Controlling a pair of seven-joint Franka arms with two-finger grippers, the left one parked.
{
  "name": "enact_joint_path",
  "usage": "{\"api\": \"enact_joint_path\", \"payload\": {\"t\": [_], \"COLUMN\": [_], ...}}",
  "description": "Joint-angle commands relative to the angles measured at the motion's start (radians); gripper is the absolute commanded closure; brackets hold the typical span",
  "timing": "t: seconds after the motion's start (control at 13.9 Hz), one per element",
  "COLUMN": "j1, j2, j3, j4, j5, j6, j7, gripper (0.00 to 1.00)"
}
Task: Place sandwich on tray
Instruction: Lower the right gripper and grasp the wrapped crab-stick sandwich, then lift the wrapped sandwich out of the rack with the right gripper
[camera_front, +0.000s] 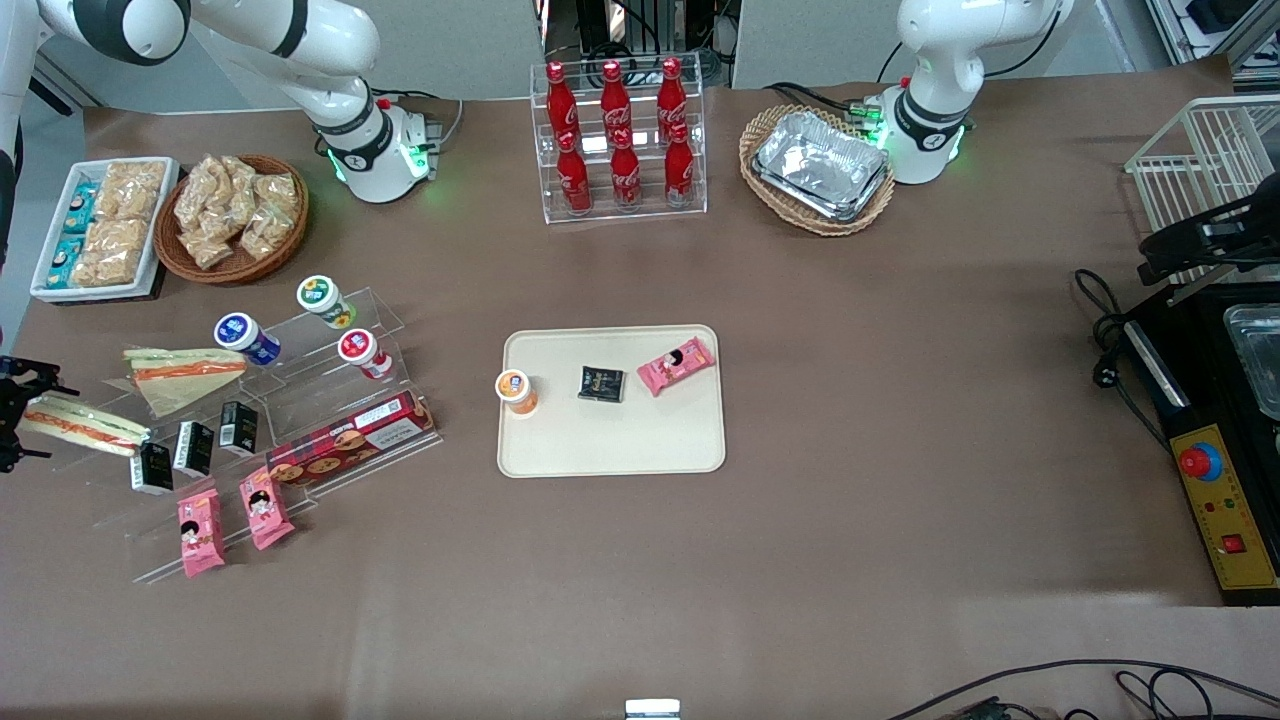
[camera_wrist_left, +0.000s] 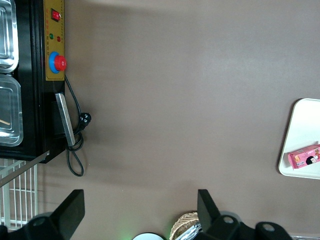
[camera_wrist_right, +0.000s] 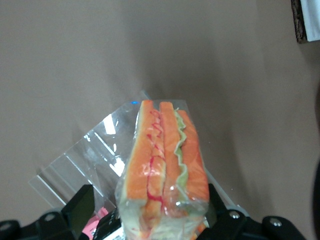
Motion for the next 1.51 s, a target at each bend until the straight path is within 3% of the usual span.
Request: {"api": "enact_joint_path", "payload": {"t": [0.0,0.07,0.14,0.29,0.43,0.65,1.15,1.44], "j1": [-0.01,-0.01,-0.01,-0.018,-0.02,-0.018,-0.001,0.061], "j2": [0.02,0.02,0.019,0.015,0.015,0.006,-0.115,-0.179], "j3": [0.0,0.0,0.0,0.0,0.0,0.003,0.014,0.09], "j4": [0.031,0.031,0.03,0.03,0.03,0.043,0.144,0.149], "j5": [0.037,0.036,0.037,0.043,0.054,0.052,0.052,0.048], "j6": [0.002,0.002,0.0,0.0,0.0,0.0,-0.163,-0.196], "j7": [0.003,0.002,-0.004,-0.004,-0.008,-0.011,-0.087,-0.095], "gripper": [0.25,0.38,0.39,0.57,0.61,0.84,0.93,0.94]}}
